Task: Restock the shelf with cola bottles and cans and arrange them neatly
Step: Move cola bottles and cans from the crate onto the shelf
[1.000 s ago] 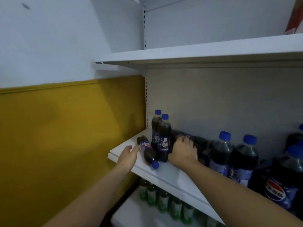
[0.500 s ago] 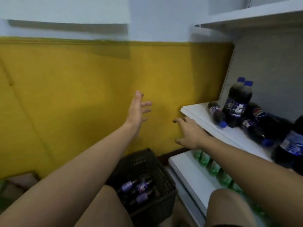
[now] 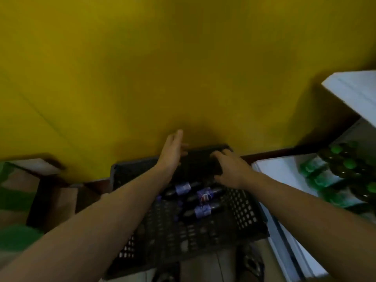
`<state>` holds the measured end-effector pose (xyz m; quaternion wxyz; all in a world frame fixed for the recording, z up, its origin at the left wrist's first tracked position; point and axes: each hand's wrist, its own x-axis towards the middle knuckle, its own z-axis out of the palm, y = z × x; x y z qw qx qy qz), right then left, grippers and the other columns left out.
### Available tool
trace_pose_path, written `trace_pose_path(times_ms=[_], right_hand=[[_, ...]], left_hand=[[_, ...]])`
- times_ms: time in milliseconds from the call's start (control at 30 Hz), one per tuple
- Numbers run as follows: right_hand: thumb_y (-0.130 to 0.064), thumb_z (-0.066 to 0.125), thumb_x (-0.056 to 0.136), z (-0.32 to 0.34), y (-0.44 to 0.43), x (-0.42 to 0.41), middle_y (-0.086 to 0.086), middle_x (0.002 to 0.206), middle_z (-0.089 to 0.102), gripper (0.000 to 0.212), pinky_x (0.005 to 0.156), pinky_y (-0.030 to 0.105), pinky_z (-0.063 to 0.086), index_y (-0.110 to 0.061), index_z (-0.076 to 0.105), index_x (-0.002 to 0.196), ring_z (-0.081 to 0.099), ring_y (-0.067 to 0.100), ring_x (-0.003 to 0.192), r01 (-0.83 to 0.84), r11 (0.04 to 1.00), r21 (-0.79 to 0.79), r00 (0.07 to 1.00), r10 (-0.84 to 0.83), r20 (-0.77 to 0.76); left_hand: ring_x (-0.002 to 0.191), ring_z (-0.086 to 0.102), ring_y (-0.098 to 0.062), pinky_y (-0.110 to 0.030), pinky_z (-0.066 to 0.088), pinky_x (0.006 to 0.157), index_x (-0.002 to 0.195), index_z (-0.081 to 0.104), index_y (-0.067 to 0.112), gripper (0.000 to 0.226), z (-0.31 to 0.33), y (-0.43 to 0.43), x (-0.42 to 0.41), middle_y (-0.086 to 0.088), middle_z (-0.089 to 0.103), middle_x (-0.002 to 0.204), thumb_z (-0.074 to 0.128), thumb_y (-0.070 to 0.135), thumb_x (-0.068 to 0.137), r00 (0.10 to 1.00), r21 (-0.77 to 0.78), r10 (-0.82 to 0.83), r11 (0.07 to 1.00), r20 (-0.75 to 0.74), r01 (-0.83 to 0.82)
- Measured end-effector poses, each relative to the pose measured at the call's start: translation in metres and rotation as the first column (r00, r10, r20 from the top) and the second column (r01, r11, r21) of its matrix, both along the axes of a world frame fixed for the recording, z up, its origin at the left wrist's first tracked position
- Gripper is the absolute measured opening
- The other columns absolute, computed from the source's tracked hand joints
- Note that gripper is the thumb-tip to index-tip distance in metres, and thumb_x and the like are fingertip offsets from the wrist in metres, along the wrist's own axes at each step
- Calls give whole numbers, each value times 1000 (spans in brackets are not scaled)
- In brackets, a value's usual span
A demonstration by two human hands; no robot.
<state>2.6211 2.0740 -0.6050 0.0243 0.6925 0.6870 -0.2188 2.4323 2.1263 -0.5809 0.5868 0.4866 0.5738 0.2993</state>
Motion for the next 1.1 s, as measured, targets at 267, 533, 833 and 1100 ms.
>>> trace_pose_path(times_ms=[267, 533, 833, 1100], right_hand=[[-37, 74, 86, -227, 67, 3, 15, 143, 43, 72, 105, 44, 46, -10, 40, 143, 46, 35, 129, 24, 952, -305, 1000, -20, 17], [-59, 68, 80, -338, 83, 7, 12, 161, 24, 96, 122, 57, 9, -17, 25, 155, 19, 34, 148, -56, 932, -359, 968, 139, 210], [-65, 71, 78, -328, 81, 6, 13, 157, 31, 98, 119, 56, 20, -15, 32, 152, 32, 33, 143, -86, 902, -423, 943, 211, 258], [-70, 65, 81, -174, 72, -7, 10, 125, 62, 75, 86, 34, 46, -16, 54, 131, 61, 30, 106, 45, 941, -335, 994, -11, 104]], left_hand=[[102, 60, -20, -27, 47, 88, 128, 56, 9, 41, -263, -6, 30, -13, 64, 124, 63, 20, 89, 641, -209, -612, 779, -463, 591], [145, 21, -35, -57, 6, 121, 158, 8, 10, 98, -374, -58, 63, -16, 23, 156, 68, 38, 86, 84, -259, -507, 568, -858, 781], [134, 37, -33, -49, 30, 108, 148, 24, 18, 84, -362, -44, 32, -12, 40, 146, 71, 42, 83, 2, -332, -569, 483, -822, 810], [105, 64, -30, -37, 50, 80, 117, 40, 28, 60, -211, -39, -46, -3, 63, 116, 60, 61, 72, 384, -103, -424, 769, -820, 631]])
